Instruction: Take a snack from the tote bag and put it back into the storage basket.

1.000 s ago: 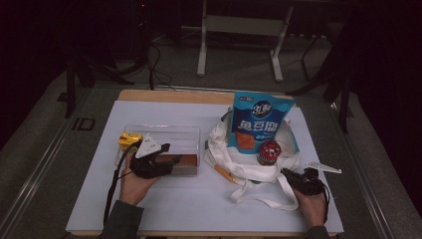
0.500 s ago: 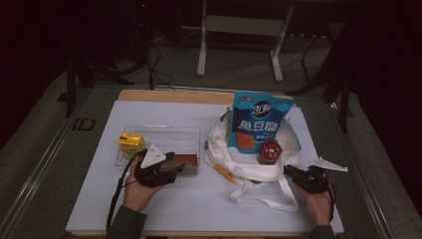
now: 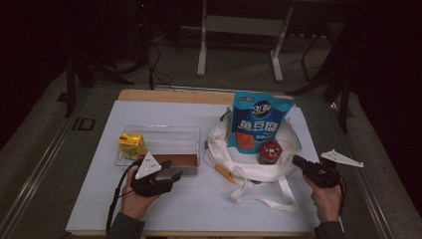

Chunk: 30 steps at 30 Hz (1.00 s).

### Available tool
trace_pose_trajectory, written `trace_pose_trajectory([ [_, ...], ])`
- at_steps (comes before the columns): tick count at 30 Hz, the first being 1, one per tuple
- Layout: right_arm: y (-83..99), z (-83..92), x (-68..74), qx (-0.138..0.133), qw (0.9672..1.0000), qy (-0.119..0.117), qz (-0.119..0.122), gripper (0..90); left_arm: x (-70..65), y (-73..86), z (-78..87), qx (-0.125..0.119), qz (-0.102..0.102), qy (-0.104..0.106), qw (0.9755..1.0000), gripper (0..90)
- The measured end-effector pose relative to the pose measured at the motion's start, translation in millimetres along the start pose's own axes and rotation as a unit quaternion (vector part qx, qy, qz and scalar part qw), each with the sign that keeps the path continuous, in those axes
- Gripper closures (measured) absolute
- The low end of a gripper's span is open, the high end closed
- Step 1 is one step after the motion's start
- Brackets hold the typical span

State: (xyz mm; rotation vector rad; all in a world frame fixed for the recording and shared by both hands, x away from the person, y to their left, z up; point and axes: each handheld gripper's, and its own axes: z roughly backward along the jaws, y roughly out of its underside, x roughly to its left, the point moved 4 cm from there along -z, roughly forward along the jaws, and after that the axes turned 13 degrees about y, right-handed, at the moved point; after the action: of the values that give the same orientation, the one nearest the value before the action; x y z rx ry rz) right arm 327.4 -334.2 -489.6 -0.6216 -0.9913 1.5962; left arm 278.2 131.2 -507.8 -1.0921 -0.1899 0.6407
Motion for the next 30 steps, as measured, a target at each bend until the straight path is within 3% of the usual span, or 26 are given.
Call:
trace_pose_trajectory([
  [9, -21.3, 0.9, 10.2, -0.015, 0.9996, 0.003, 0.025, 89.8, -7.7, 11.6, 0.3, 0.003, -0.010, 0.014, 0.9998, 46.6],
  [20, -41.9, -5.4, 15.5, -0.016, 0.9991, 0.008, 0.038, 88.2, -6.6, 27.3, -13.4, 0.023, -0.010, 0.034, 0.9991, 47.8],
  [30, -60.8, -16.6, 20.7, -0.012, 0.9987, 0.009, 0.049, 82.7, -1.9, 36.7, -22.0, 0.039, -0.003, 0.030, 0.9988, 46.1],
])
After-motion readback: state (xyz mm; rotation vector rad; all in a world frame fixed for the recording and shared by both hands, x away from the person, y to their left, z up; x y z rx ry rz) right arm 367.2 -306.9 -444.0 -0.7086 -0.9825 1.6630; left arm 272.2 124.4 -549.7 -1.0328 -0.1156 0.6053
